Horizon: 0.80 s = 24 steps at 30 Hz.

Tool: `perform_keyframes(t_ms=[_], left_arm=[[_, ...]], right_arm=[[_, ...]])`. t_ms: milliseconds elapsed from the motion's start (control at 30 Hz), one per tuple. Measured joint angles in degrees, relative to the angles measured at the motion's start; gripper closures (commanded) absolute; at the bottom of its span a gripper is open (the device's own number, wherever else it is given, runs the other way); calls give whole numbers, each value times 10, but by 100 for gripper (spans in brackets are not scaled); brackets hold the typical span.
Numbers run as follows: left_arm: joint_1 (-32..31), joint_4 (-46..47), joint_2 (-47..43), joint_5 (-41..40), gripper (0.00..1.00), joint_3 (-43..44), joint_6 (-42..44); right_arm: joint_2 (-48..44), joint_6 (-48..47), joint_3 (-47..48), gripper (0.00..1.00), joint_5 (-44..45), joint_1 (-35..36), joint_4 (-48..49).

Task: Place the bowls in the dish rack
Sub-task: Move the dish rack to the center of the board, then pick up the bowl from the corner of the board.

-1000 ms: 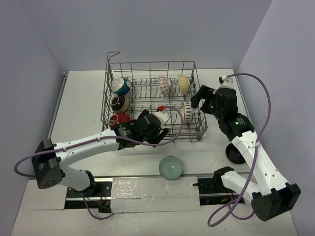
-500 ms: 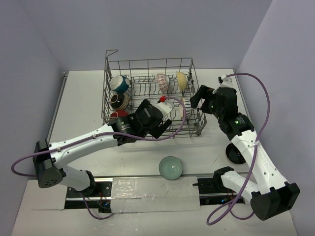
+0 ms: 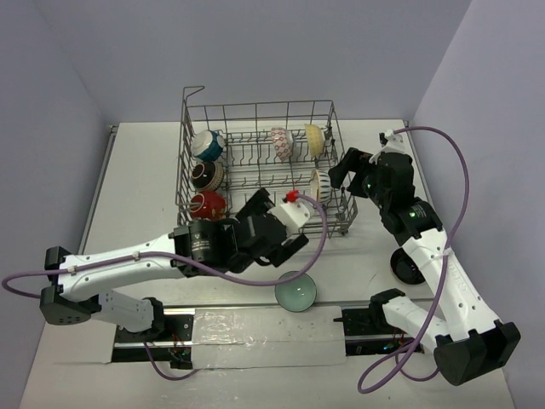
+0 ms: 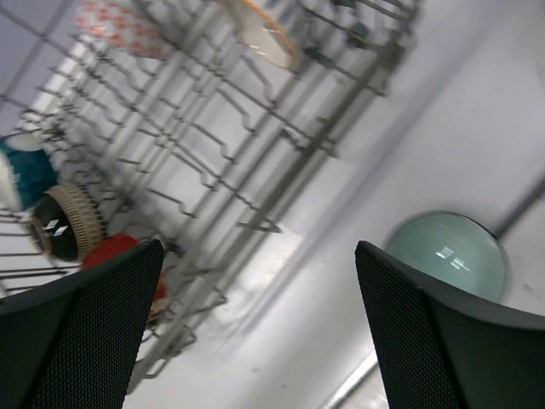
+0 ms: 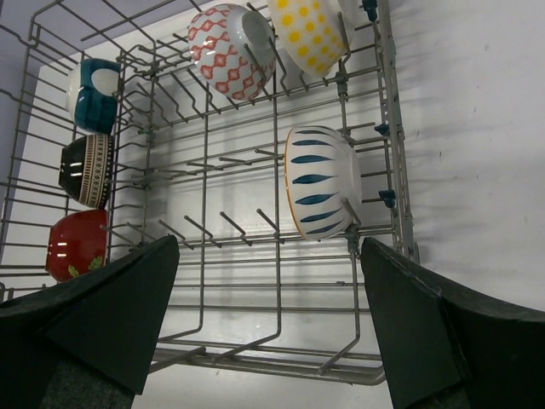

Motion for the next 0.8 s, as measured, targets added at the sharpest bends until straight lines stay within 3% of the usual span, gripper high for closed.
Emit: perform_keyframes(t_ms=[167, 400, 800], left_arm=[[-52, -33, 19, 66, 2, 7, -44], [-100, -18, 36, 165, 11, -64, -106], [-137, 58, 116, 206, 12, -145, -145]], right_arm=[[-6, 0, 0, 5, 0, -1, 0], [-10, -2, 0, 5, 3, -4, 0], [-17, -2, 0, 5, 3, -4, -1]])
